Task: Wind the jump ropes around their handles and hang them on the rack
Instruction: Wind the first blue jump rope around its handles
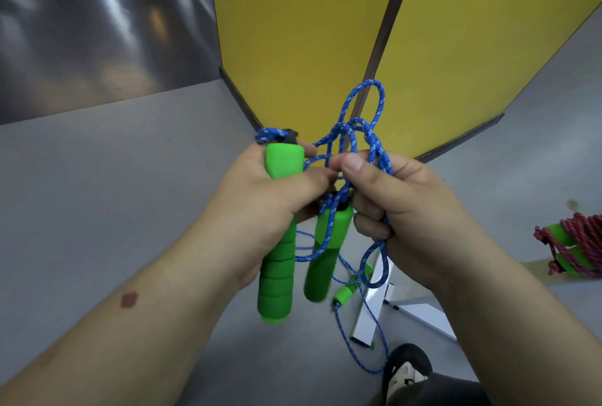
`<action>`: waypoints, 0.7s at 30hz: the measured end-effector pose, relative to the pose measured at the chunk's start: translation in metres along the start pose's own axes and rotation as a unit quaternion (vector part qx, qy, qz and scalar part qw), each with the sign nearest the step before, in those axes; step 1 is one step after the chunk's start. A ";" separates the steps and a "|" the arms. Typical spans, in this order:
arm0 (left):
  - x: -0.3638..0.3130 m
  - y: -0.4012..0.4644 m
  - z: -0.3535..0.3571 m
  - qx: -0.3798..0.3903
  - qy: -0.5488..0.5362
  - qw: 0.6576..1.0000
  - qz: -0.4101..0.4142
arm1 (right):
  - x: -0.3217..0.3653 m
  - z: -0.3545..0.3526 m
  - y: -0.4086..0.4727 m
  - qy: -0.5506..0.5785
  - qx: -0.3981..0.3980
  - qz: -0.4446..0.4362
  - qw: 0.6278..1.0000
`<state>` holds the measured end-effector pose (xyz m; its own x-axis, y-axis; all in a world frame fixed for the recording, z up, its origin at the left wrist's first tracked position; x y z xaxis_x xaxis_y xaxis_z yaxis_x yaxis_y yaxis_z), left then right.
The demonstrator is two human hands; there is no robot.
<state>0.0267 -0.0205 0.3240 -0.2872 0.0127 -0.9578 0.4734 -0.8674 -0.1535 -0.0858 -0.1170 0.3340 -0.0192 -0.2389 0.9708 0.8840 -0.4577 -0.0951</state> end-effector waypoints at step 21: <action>0.000 0.001 -0.007 -0.071 0.020 0.997 0.026 | 0.005 -0.024 -0.012 -0.325 -0.241 -0.027 0.914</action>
<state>0.0332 -0.0175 0.3218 -0.2265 -0.0085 -0.9740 0.6011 -0.7881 -0.1329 -0.1076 -0.1329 0.3349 0.3627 0.2824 0.8881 0.5782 -0.8156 0.0232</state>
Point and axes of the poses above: each hand's wrist, its own y-axis towards the middle knuckle, its own z-axis out of the palm, x = y × z, the point moved 6 cm from there along y, towards the middle knuckle, and after that the axes turned 8 degrees about x, right-handed, at the moved point
